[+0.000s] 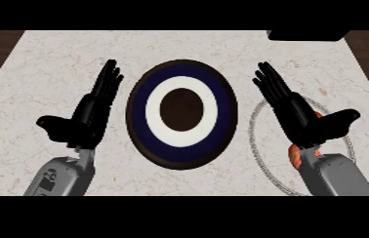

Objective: Pick the tomato from the placemat and place it in the plate

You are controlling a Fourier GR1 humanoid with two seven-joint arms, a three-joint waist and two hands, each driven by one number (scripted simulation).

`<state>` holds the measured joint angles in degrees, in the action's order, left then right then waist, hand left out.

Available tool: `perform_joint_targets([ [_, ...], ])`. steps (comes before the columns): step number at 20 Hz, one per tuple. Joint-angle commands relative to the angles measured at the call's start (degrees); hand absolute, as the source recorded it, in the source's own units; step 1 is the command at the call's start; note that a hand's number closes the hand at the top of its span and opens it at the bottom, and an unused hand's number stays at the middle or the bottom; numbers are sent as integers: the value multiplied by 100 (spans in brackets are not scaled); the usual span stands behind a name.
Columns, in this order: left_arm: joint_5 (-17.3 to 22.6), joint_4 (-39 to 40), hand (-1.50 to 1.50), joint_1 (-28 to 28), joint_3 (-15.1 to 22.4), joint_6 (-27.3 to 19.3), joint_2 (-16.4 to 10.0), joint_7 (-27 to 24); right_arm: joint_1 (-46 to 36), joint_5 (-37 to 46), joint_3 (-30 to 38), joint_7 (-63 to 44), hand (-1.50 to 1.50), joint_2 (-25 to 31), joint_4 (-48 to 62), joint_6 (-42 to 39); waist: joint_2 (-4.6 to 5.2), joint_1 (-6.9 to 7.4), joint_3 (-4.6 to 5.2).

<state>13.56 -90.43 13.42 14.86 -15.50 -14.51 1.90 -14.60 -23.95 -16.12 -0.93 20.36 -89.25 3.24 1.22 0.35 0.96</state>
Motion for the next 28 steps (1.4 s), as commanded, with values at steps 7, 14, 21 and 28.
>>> perform_joint_targets([
  [7, -476, 423, 0, -41, -153, 76, -677, 164, -460, 1550, 546, -438, -150, 1610, 987, 967, 60, 146, 143],
  [14, -477, 662, 0, 131, -441, 371, -1019, 481, -528, 1788, 932, -456, -150, -193, 2279, 3194, -103, 36, -101],
  [21, -673, 963, 0, -32, -433, 310, -614, 214, -249, 3197, 429, -1439, -150, 670, 1556, 3692, -134, -64, -89],
  [28, -779, 741, 0, -44, -483, 287, -641, 420, 17, 3456, 355, -3748, -150, 2108, 175, 2398, -165, -116, -80],
])
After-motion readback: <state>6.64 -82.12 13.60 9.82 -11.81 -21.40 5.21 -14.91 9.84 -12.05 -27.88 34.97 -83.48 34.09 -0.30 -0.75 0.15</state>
